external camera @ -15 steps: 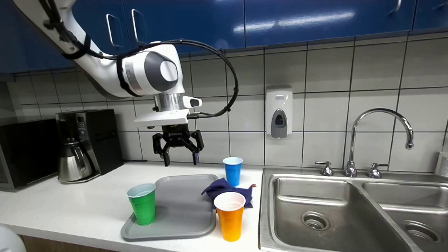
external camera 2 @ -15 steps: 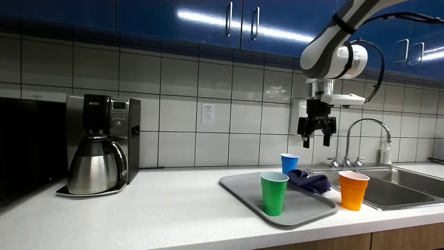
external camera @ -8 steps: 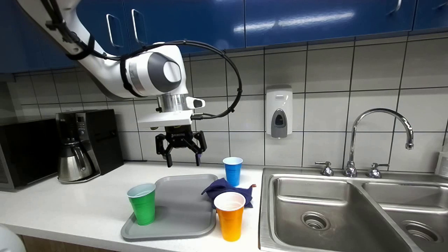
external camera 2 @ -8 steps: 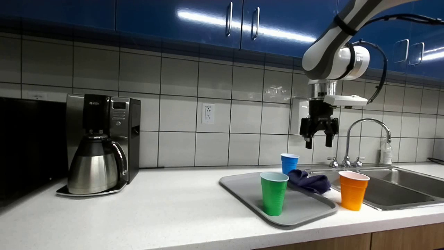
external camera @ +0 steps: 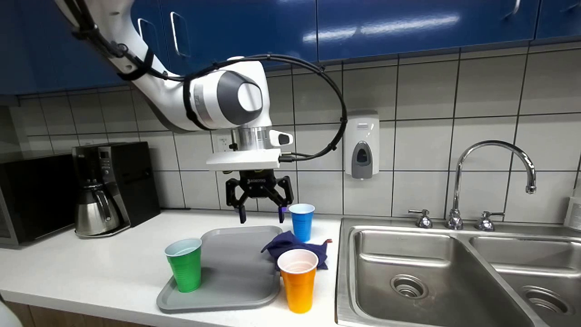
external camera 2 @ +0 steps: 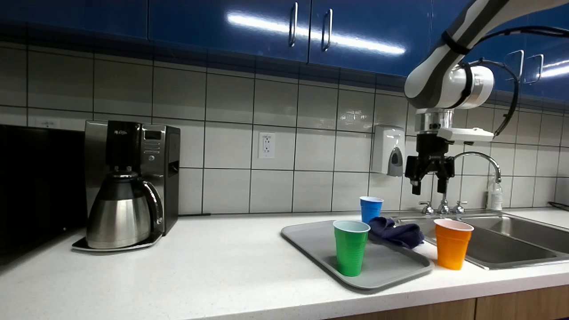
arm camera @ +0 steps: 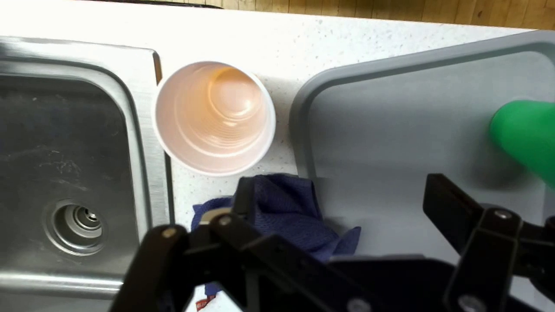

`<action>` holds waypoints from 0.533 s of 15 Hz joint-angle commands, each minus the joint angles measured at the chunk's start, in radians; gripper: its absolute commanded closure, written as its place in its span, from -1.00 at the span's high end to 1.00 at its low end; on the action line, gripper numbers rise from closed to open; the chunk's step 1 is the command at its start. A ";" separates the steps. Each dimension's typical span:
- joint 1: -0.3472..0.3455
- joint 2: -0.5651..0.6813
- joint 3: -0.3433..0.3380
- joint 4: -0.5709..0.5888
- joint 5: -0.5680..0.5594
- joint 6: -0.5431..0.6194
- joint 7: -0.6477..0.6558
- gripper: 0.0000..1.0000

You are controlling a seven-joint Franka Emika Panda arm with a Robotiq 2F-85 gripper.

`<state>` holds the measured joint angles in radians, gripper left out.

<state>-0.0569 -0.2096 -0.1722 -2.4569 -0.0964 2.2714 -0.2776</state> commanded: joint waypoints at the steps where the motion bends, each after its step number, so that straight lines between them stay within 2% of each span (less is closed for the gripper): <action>1: -0.029 0.024 -0.009 0.001 -0.001 0.035 -0.043 1.00; 8: -0.048 0.071 -0.019 -0.002 -0.005 0.078 -0.045 1.00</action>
<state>-0.0838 -0.1604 -0.1962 -2.4602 -0.0964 2.3178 -0.2984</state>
